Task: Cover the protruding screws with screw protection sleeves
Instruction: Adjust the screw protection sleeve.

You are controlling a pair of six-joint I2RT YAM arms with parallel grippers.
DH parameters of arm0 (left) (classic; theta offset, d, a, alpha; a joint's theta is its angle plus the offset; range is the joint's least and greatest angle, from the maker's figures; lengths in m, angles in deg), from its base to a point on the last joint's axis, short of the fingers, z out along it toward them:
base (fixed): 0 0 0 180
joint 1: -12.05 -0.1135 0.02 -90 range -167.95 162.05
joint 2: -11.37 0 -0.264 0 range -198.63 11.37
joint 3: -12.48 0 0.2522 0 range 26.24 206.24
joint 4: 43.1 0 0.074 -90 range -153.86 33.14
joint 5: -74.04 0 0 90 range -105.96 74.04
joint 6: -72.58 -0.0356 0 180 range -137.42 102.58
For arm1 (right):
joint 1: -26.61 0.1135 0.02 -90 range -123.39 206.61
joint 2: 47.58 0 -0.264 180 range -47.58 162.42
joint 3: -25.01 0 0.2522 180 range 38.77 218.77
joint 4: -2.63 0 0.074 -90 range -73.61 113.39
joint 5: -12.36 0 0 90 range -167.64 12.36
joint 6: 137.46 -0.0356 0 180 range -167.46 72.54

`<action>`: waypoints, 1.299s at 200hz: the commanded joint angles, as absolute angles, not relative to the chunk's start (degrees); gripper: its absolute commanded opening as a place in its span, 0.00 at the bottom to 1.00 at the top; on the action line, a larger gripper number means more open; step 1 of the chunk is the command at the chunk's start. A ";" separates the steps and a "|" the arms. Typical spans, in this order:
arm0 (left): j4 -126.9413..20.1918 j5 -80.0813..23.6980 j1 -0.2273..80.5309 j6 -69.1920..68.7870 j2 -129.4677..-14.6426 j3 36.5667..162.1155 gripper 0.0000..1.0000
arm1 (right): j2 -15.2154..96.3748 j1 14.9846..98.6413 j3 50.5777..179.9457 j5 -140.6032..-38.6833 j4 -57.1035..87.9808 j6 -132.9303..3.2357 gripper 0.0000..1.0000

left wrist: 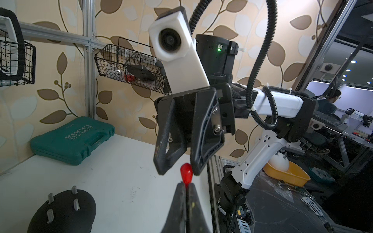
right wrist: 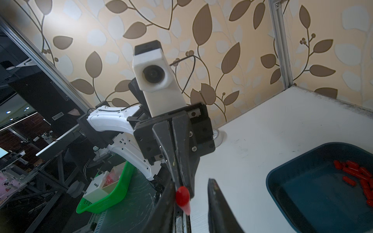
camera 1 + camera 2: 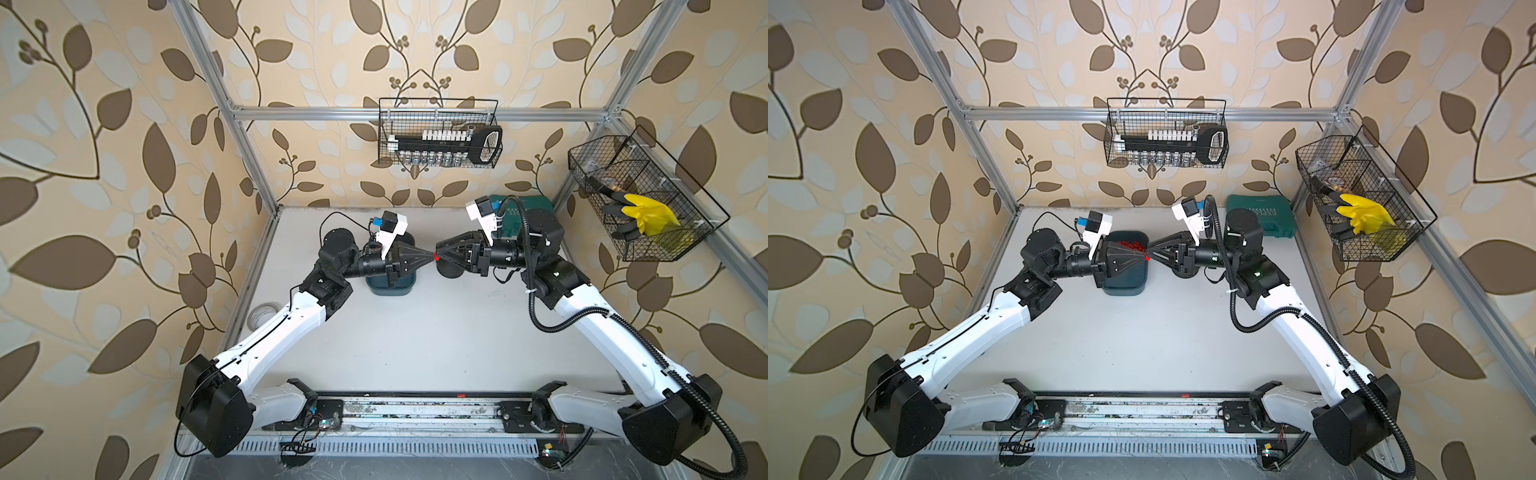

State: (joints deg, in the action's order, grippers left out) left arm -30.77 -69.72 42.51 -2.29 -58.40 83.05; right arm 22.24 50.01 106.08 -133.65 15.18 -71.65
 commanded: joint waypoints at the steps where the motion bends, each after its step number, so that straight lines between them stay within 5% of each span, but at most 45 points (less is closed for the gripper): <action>1: -29.80 -71.16 43.01 -3.27 -56.48 84.24 0.00 | 22.73 50.01 108.53 -134.94 16.41 -70.44 0.25; 92: -29.33 -70.72 43.02 -3.27 -56.21 84.07 0.00 | 23.16 50.69 108.96 -136.10 16.62 -70.39 0.05; 190: -29.70 -67.95 43.04 -3.97 -56.21 83.39 0.00 | 23.51 50.65 109.98 -131.18 17.40 -72.47 0.03; 237: -31.13 -62.58 43.00 -6.88 -55.01 81.79 0.38 | 24.85 50.39 111.50 -126.79 20.08 -75.21 0.03; 260: -32.42 -56.41 43.03 -10.06 -53.53 79.51 0.40 | 26.26 50.25 114.09 -125.61 22.83 -78.26 0.03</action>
